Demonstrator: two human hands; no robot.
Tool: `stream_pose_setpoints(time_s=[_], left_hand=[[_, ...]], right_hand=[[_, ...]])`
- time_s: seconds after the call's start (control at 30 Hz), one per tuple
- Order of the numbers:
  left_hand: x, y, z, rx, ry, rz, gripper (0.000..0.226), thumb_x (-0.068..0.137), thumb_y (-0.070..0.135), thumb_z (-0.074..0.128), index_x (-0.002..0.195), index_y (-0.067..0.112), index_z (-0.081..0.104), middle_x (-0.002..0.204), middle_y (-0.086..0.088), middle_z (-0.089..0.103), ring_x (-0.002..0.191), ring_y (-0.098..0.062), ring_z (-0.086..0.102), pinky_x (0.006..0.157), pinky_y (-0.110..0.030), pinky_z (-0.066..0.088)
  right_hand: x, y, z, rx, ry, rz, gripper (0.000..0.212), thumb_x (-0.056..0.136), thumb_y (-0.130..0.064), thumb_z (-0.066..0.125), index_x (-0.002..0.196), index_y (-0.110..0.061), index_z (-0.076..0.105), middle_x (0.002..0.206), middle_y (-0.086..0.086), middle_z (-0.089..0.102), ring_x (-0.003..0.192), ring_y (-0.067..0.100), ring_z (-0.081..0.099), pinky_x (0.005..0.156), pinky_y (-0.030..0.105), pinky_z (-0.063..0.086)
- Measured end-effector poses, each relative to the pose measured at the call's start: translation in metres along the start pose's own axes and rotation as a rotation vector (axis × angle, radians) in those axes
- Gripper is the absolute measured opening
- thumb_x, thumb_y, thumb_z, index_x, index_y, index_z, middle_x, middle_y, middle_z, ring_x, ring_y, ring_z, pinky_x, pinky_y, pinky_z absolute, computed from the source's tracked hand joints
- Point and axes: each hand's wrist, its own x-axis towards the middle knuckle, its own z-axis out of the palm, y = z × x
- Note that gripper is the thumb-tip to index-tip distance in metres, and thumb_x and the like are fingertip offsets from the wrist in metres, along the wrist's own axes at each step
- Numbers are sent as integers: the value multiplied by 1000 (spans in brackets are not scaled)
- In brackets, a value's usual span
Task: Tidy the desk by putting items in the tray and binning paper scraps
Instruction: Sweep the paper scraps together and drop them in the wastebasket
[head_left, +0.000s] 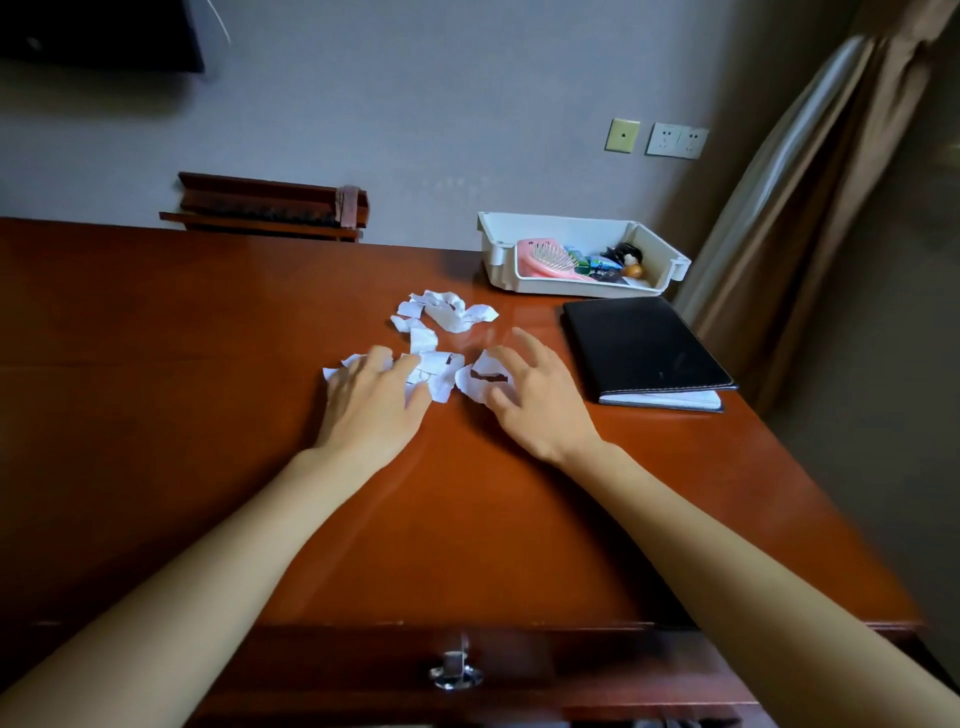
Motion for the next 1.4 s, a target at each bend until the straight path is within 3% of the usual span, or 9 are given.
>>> stream_pose_setpoints(time_s=[0.07, 0.17, 0.3, 0.43, 0.63, 0.83, 0.93, 1.2, 1.4], left_hand=[[-1, 1, -4, 64, 59, -54, 49, 93, 40, 44, 138, 21, 40, 148, -10, 30, 141, -30, 20, 112, -45, 20], [6, 1, 0, 104, -97, -186, 70, 88, 58, 39, 147, 26, 17, 157, -12, 7, 145, -36, -2, 115, -53, 9], [20, 1, 10, 147, -163, -208, 65, 87, 66, 34, 141, 30, 31, 144, -10, 34, 134, -33, 26, 109, -47, 21], [30, 8, 14, 150, -99, -109, 42, 95, 49, 35, 130, 30, 46, 127, -5, 42, 119, -26, 36, 97, -40, 31], [31, 13, 12, 108, -43, -89, 35, 99, 28, 38, 132, 18, 43, 132, -11, 45, 118, -31, 49, 87, -38, 43], [29, 10, 8, -163, 101, -99, 26, 97, 14, 43, 116, 2, 56, 113, -20, 60, 98, -37, 60, 70, -35, 47], [26, 12, 1, -258, 144, -92, 25, 96, 9, 43, 111, -2, 60, 109, -21, 62, 89, -30, 55, 61, -23, 36], [16, 36, -25, -410, 248, -43, 25, 93, 8, 50, 113, 1, 63, 113, -19, 65, 103, -33, 54, 78, -30, 38], [-1, 86, -32, -577, 231, -27, 22, 90, 10, 52, 105, 3, 66, 108, -20, 65, 91, -23, 47, 58, -16, 21]], right_hand=[[-1, -3, 0, -34, 0, 48, 52, 93, -43, 45, 141, -28, 34, 157, 12, 14, 145, 30, 13, 118, 38, 13], [6, -5, 5, -103, -131, 133, 62, 89, -60, 40, 144, -39, 22, 159, 8, 6, 144, 32, 13, 115, 45, 17], [21, -5, 9, -198, -155, 137, 56, 89, -63, 33, 138, -36, 35, 139, 7, 38, 130, 28, 30, 105, 41, 29], [25, -7, 11, -185, -137, 55, 45, 94, -50, 37, 132, -28, 44, 127, 8, 40, 120, 29, 38, 96, 39, 40], [23, -8, 9, -187, -56, -1, 29, 97, -27, 40, 121, -14, 49, 117, 14, 48, 91, 41, 58, 67, 34, 39], [22, -2, 10, -101, 17, 70, 17, 96, -11, 40, 108, -4, 50, 101, 21, 63, 91, 45, 57, 68, 37, 40], [21, -2, 6, 3, 66, 127, 18, 93, -6, 42, 108, -1, 50, 97, 25, 65, 90, 45, 57, 70, 39, 44], [-1, -1, -17, 171, 170, 198, 20, 95, -11, 44, 107, -1, 55, 100, 27, 65, 93, 44, 57, 71, 38, 44], [-30, 17, -61, 172, 253, 261, 24, 95, -9, 44, 116, -3, 53, 108, 27, 63, 101, 44, 56, 74, 35, 42]])
